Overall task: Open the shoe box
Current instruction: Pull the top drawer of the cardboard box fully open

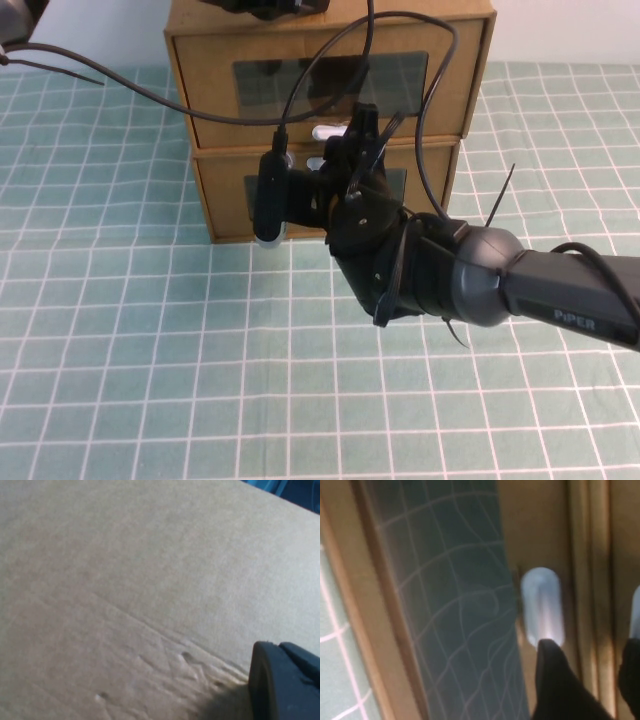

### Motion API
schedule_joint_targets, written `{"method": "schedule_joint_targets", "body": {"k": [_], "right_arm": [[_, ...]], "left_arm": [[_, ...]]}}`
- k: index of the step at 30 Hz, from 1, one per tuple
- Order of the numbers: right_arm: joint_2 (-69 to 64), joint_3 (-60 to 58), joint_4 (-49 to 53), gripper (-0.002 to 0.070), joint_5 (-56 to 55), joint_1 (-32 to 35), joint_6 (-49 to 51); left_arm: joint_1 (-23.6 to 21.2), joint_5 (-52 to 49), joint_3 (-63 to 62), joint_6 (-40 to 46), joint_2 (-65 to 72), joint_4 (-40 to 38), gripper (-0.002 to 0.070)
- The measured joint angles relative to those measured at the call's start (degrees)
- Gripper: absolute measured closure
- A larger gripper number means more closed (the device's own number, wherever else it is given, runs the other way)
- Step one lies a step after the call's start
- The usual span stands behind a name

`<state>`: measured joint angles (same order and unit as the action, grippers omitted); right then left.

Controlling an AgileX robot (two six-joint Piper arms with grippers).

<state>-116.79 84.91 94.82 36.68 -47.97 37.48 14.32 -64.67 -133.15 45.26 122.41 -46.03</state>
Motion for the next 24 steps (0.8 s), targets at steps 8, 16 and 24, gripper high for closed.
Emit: {"method": "schedule_joint_targets", "body": {"k": [8, 16, 24], "right_arm": [[0.0, 0.2, -0.1, 0.0420, 0.3, 0.0, 0.0], [0.6, 0.2, -0.8, 0.0420, 0.1, 0.0, 0.0], [1.7, 0.1, -3.6, 0.0420, 0.0, -0.3, 0.0]], "left_arm": [[0.0, 0.0, 0.0, 0.0, 0.1, -0.2, 0.0680], [0.0, 0.0, 0.0, 0.0, 0.2, -0.3, 0.0680], [0.0, 0.1, 0.0, 0.0, 0.2, -0.3, 0.0680]]}}
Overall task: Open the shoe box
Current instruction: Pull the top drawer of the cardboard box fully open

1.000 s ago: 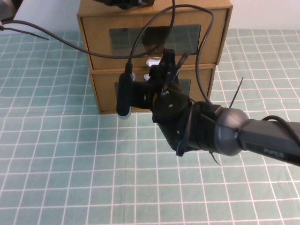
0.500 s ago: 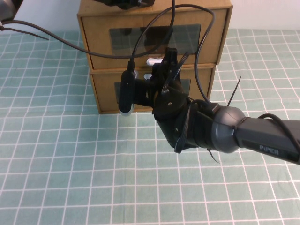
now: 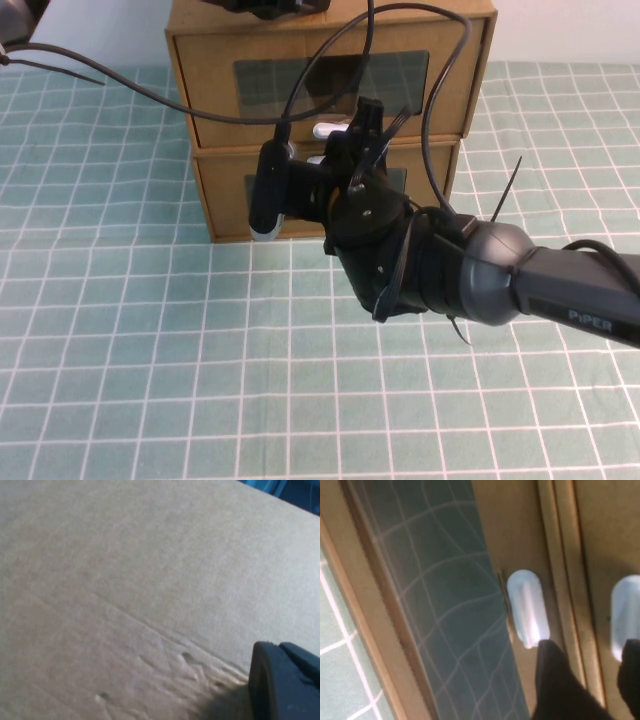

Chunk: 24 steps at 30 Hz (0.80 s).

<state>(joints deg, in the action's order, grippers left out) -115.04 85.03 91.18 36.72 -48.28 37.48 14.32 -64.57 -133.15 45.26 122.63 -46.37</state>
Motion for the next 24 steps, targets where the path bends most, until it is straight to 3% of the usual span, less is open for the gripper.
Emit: {"method": "schedule_joint_targets", "body": {"k": [24], "right_arm": [[4.2, -5.3, 3.7, 0.0422, -4.0, 0.9, -1.1]], "left_arm": [[0.0, 0.0, 0.0, 0.0, 0.0, -0.1, 0.0680]]}}
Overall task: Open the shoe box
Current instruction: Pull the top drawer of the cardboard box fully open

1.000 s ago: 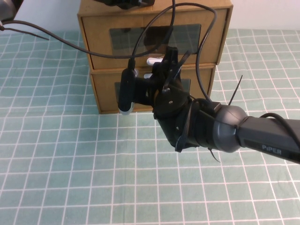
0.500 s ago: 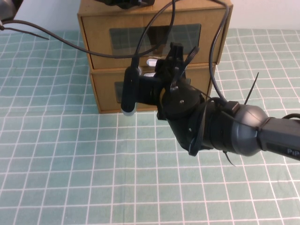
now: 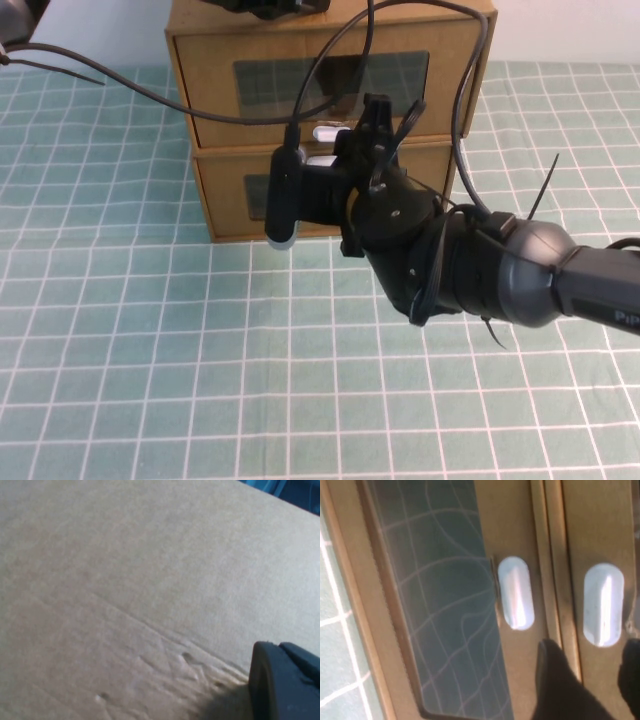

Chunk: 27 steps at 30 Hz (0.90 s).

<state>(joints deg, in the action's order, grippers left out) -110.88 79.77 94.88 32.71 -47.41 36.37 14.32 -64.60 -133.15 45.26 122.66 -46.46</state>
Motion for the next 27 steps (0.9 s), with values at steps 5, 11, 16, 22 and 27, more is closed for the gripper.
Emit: {"method": "schedule_joint_targets", "body": {"k": [5, 11, 16, 22, 27], "right_arm": [[-0.9, 1.5, 0.0, 0.0421, 0.0, 0.3, 0.0], [-1.3, 3.0, 0.3, 0.0422, -1.8, 0.4, 0.0], [-3.0, 3.0, 0.3, 0.0423, -2.2, 0.8, 0.0], [-4.6, 5.5, 0.4, 0.0423, -1.1, 0.8, 0.0], [-5.3, 7.1, -0.1, 0.0423, -1.1, 1.2, 0.0]], "left_arm": [[0.0, 0.0, 0.0, 0.0, 0.0, 0.0, 0.0680], [0.0, 0.0, 0.0, 0.0, 0.0, 0.0, 0.0680], [0.0, 0.0, -0.1, 0.0, 0.0, 0.0, 0.0680], [0.0, -0.1, -0.1, 0.0, 0.0, 0.0, 0.0680], [0.0, -0.1, -0.1, 0.0, 0.0, 0.0, 0.0680]]}}
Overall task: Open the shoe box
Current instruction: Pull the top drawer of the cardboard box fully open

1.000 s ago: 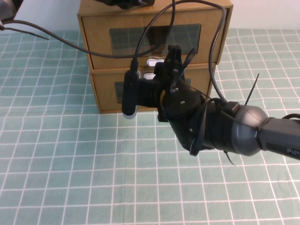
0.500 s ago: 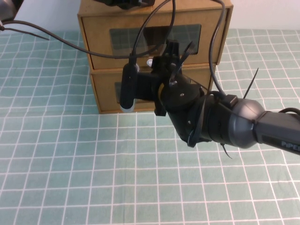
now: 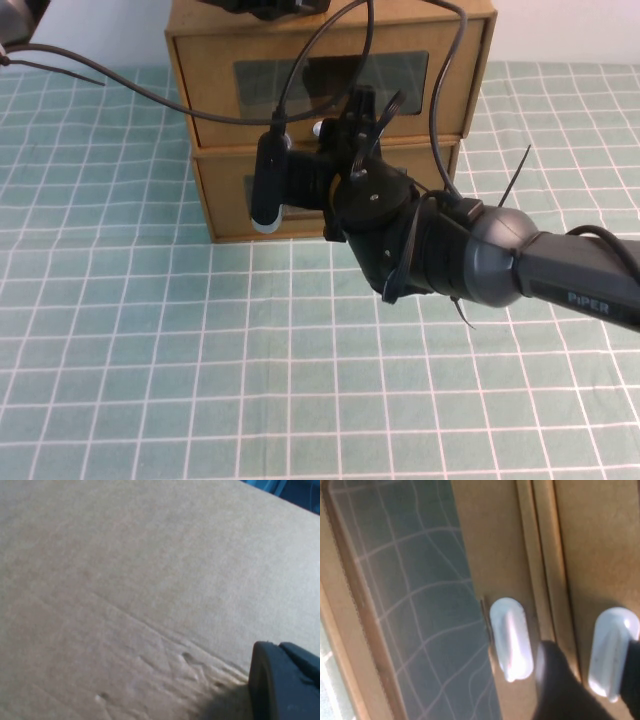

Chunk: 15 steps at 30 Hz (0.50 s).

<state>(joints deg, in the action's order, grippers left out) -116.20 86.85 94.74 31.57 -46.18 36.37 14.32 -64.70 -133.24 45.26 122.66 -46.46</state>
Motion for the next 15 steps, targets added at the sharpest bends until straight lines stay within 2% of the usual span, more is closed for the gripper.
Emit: {"method": "schedule_joint_targets", "body": {"k": [6, 8, 11, 15], "right_arm": [[0.0, 0.1, 0.1, 0.0447, -2.6, 1.6, 0.0], [0.1, 0.3, 0.2, 0.0497, -3.3, 2.1, 0.0], [0.4, 0.4, 0.6, 0.0624, -3.8, 2.4, 0.0], [0.4, 0.4, 0.6, 0.0664, -4.3, 2.6, -0.2]], "left_arm": [[0.0, 0.0, 0.0, 0.0, 0.0, 0.0, 0.0680], [0.0, 0.1, 0.0, 0.0, 0.0, 0.0, 0.0680], [0.0, 0.1, 0.0, -0.1, 0.1, 0.1, 0.0680], [0.0, 0.2, 0.0, -2.5, 0.1, 0.7, 0.0680]]}}
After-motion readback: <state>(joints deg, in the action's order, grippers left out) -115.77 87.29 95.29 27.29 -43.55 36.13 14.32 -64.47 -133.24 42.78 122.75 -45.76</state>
